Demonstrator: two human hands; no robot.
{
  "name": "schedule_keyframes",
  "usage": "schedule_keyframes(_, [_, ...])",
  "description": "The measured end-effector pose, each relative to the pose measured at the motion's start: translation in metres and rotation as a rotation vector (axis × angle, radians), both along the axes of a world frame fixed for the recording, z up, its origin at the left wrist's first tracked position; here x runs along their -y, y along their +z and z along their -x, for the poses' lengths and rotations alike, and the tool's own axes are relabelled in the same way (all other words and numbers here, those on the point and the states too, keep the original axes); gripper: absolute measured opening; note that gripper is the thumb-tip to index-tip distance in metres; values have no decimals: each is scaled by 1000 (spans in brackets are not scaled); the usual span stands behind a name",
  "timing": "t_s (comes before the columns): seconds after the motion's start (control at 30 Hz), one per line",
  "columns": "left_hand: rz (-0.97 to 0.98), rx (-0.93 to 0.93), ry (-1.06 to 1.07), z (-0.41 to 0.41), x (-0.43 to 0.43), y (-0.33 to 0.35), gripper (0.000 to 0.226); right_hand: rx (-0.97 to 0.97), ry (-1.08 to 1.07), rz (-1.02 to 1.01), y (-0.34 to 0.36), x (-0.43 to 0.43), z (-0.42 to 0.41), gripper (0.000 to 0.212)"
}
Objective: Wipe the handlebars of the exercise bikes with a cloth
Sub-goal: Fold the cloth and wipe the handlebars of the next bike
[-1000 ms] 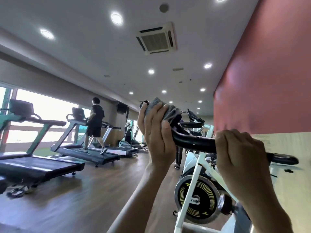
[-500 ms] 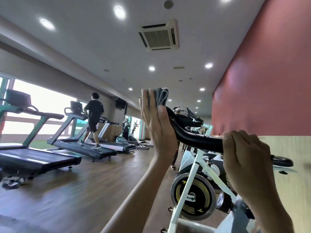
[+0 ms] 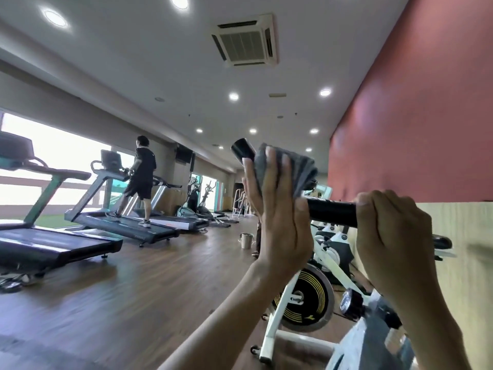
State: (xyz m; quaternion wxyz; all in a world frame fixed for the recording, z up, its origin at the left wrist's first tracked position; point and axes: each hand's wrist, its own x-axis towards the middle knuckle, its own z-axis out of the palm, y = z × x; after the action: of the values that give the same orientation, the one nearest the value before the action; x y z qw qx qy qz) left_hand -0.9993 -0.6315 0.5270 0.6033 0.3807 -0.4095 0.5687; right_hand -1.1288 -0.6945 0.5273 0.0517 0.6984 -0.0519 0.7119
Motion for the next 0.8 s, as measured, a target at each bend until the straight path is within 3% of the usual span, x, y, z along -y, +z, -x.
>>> schedule_keyframes(0.1, [-119,233,312,6,3,-19,44,-16,30,16,0,2,0,25])
schedule_keyframes(0.13, [-149,248,329,11,0,-20,42,-30,47,25,0,4,1,24])
schedule_keyframes(0.43, [-249,160,431,5,-48,18,40,-59,131,29,0,7,3,24])
schedule_keyframes(0.63, [-575,90,617,53,-43,13,38,-142,344,-78,-1,13,16,43])
schedule_keyframes(0.73, [-778,96,477,56,-64,25,50,-107,394,-139,-1,6,18,29])
schedule_keyframes(0.8, [-883,142,316,52,-83,31,53,-91,276,-110,-2,-4,13,31])
